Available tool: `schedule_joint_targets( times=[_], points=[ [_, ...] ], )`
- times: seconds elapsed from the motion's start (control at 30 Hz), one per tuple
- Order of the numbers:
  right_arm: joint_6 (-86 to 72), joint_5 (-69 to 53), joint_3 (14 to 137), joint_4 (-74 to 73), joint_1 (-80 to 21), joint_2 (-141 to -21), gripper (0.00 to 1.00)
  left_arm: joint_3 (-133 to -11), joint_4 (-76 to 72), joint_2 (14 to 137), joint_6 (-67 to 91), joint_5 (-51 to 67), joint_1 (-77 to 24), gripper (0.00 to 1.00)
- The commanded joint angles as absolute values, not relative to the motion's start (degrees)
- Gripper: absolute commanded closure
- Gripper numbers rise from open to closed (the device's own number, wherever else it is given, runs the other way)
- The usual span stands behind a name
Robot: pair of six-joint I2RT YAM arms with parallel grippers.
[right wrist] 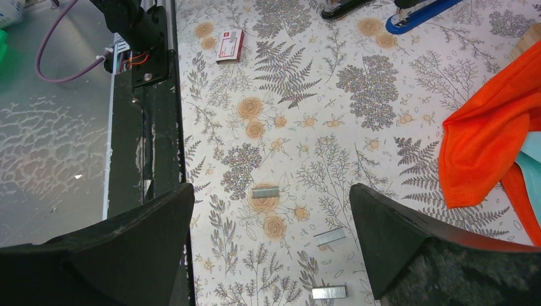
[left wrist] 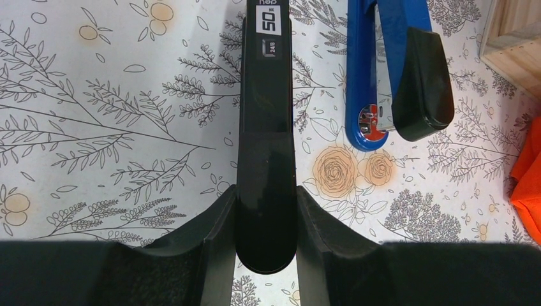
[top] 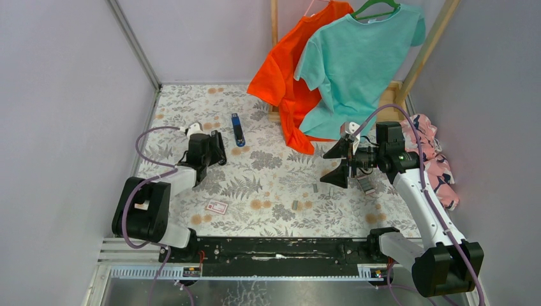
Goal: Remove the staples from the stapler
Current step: Place the stapler at the center of the board.
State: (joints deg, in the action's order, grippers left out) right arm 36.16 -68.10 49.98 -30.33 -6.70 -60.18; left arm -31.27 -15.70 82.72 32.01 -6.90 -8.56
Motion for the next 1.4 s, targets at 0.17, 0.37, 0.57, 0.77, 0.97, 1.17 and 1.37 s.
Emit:
schedule_joint_targets(
  times=[0.17,0.37,0.57,0.77,0.97,1.17,1.37],
  points=[
    [37.0,-67.9,51.5,-30.2,-6.5,-59.3,0.01,-33.0,-15.9,85.7,32.5,-3.9,-8.0,1.00],
    [37.1,-68.1,51.4,-30.0,-6.5,-58.7,0.01,-35.0,-12.7,86.8,32.3,-4.3,-7.9,0.98],
    [38.9,-68.1,51.9,-31.7,-6.5,-58.4,0.01,-39.2,-7.9,89.0,32.2,-5.6,-7.9,0.93],
    [37.7,-68.7,51.8,-30.9,-6.5,-58.9,0.00,-43.8,-5.6,92.8,32.4,-7.1,-8.0,0.74],
    [37.7,-67.8,51.8,-30.9,-6.5,-58.9,0.01,-46.4,-5.2,96.3,32.7,-6.4,-7.9,0.58],
    [37.8,-67.4,51.9,-30.9,-6.4,-58.8,0.00,-44.3,-6.1,89.8,32.9,-7.0,-7.9,0.35],
    [37.8,-66.7,51.8,-30.9,-5.5,-58.5,0.00,-38.3,-10.4,78.9,33.8,-5.0,-7.9,0.15]
  ],
)
